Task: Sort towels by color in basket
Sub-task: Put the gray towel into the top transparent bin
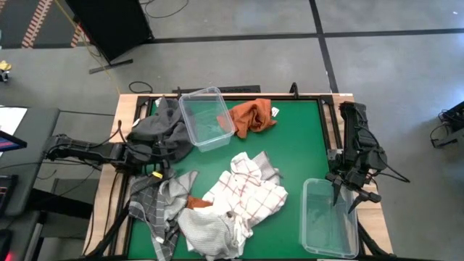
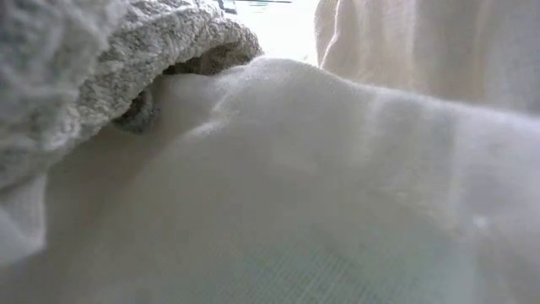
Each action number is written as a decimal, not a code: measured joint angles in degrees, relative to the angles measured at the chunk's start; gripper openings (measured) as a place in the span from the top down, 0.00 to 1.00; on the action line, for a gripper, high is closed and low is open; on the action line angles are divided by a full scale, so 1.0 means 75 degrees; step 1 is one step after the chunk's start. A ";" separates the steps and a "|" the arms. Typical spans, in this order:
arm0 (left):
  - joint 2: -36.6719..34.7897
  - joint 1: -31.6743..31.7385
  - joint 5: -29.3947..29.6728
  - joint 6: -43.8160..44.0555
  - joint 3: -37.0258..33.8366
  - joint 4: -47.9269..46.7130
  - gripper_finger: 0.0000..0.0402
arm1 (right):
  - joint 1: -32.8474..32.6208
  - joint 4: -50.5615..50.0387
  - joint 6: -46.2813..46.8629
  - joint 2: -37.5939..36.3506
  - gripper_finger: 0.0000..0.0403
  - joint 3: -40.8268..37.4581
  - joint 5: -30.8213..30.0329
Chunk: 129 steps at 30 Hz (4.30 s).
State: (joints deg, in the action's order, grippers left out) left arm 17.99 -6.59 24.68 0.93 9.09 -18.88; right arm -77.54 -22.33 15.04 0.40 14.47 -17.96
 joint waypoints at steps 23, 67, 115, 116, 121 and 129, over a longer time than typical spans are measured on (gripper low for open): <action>-0.0008 -0.0003 -0.0332 -0.0662 0.0280 0.3259 0.51 | -0.0002 0.0000 0.0000 0.0000 0.34 0.0001 -0.0001; 0.6498 0.3090 -0.0613 0.1243 0.3194 -0.2254 0.23 | -0.0002 0.0003 0.0001 0.0000 0.34 -0.0001 0.0001; 0.4484 0.0506 0.0596 0.0419 0.7719 -0.3717 0.97 | -0.0001 0.0000 -0.0001 0.0000 0.34 0.0000 0.0000; 0.4486 0.0476 0.0469 0.0421 0.7719 -0.3751 0.97 | 0.0000 0.0000 -0.0001 0.0000 0.34 -0.0001 -0.0002; 0.4486 0.0285 0.0263 0.0548 0.7719 -0.3834 0.93 | 0.0000 0.0000 -0.0001 0.0000 0.34 -0.0001 0.0001; 0.4513 0.0042 0.0951 0.0495 0.7719 -0.3748 0.68 | 0.0000 0.0000 -0.0001 0.0000 0.34 0.0000 0.0001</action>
State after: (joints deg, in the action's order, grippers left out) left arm 51.84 -6.27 31.81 4.64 66.98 -46.98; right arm -77.54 -22.33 15.03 0.40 14.47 -17.96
